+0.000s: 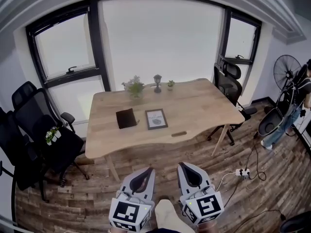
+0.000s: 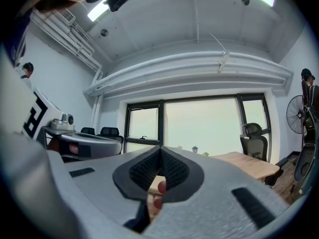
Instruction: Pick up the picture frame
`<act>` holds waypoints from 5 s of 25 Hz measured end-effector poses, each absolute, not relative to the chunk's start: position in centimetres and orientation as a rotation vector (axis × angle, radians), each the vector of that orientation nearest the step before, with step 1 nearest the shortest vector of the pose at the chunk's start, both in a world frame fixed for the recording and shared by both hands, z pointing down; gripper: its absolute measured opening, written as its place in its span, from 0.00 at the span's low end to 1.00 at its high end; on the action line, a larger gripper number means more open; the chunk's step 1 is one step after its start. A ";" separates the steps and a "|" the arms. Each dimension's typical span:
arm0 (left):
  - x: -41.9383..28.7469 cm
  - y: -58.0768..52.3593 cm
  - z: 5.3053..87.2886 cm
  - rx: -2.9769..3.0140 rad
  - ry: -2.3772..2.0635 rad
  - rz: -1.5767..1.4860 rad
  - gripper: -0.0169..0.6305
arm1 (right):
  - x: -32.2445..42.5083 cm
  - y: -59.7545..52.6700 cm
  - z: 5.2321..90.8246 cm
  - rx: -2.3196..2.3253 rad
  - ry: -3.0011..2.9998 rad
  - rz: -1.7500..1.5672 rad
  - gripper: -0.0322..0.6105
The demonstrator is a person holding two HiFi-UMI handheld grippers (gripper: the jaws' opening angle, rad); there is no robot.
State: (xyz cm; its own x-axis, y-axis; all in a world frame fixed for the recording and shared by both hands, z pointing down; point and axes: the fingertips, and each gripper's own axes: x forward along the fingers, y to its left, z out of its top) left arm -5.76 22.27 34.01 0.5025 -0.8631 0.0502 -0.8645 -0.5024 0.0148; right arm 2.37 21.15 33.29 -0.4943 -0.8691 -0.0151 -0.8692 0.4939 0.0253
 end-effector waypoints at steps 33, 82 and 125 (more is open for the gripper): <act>-2.8 3.0 34.0 2.653 -1.580 0.078 0.03 | 4.1 2.2 33.2 -1.493 2.810 0.047 0.05; -4.6 -15.9 36.9 2.535 -1.608 0.082 0.08 | 3.3 -17.5 37.6 -1.439 2.956 -0.045 0.05; -11.1 -30.4 51.6 2.324 -1.287 0.345 0.29 | -2.1 -32.1 51.8 -1.583 3.229 -0.459 0.36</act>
State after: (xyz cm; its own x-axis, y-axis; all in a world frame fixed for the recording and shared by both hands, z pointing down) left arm -11.14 -30.37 51.56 0.5316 -0.7320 0.4261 -0.8470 -0.4579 0.2701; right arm -2.08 -32.10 51.77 -0.5261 -0.6743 0.5182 -0.7921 0.6104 -0.0098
